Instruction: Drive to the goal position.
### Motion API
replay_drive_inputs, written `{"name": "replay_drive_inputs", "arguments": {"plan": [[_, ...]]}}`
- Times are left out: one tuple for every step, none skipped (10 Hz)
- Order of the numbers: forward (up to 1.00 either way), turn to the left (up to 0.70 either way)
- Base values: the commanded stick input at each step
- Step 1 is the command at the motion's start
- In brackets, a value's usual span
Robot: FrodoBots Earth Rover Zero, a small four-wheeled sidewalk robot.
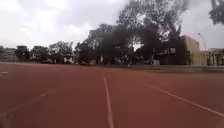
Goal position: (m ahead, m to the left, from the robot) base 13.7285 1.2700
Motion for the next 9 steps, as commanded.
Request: {"name": "replay_drive_inputs", "arguments": {"plan": [[0.45,0.0],[0.45,0.0],[0.45,0.0],[0.45,0.0],[0.45,0.0],[0.45,0.0],[0.45,0.0],[0.45,0.0],[0.45,0.0]]}}
